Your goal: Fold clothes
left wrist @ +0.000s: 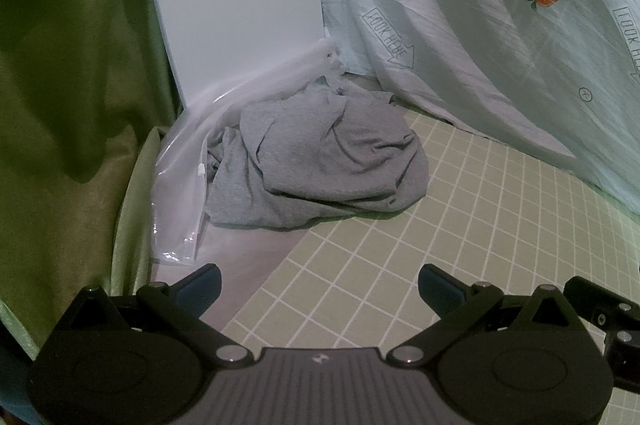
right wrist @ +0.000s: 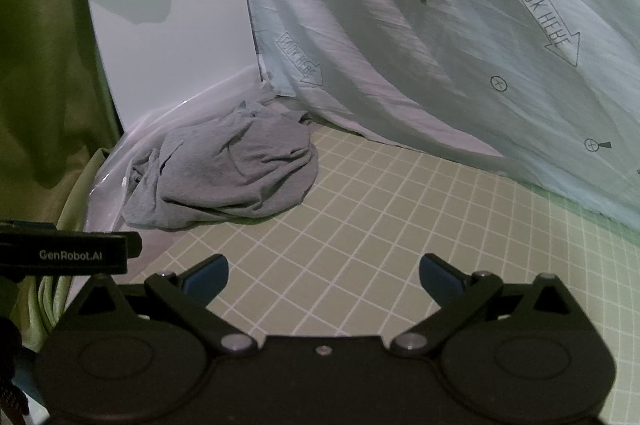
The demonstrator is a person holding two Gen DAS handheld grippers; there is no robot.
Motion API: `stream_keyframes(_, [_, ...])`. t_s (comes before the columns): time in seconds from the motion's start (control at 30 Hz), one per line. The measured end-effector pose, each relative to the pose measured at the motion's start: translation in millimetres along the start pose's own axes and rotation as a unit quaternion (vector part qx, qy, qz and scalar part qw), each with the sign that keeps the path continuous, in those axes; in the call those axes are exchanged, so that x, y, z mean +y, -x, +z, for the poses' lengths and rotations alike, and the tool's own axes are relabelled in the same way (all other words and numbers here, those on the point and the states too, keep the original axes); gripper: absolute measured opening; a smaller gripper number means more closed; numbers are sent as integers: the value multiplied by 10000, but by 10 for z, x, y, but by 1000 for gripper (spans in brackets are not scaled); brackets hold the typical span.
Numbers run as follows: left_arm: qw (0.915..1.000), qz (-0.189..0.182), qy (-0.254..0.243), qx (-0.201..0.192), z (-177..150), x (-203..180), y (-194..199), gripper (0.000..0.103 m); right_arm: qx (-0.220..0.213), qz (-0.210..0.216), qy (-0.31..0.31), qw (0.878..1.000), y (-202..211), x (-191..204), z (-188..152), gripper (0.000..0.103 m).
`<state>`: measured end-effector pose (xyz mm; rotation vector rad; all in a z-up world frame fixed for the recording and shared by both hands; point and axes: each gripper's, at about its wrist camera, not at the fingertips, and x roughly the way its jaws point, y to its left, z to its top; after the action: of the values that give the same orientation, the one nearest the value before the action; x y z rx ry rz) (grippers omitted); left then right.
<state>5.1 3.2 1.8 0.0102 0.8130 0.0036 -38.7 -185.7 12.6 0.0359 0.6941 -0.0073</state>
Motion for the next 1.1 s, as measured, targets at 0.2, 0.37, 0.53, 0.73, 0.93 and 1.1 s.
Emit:
stream_keyframes(0.2, [10000,16,14,5,-18,-22,7,103,1,17,5,10000,-4,3,-14,103])
stream_keyframes(0.37, [10000,-2,-10,3,-22,-10,-3,103,5,2,8,10000,-13,4,-22,103])
stream_keyframes(0.53, [10000,13,-16,27,-16,-15,-17,103,12,1,9,10000,-20,12,-9,103])
stream_keyframes(0.73, [10000,39,-10,50,-22,-23,-21,103,20,13,7,10000,-29,9,-6,103])
stream_keyframes(0.93, [10000,42,-19,78,-18,-40,-37,103,31,4,9,10000,-37,15,-8,103])
stream_keyframes(1.1, [9999,31,-29,96,-13,-16,-45,103,57,-11,-7,10000,-55,13,-6,103])
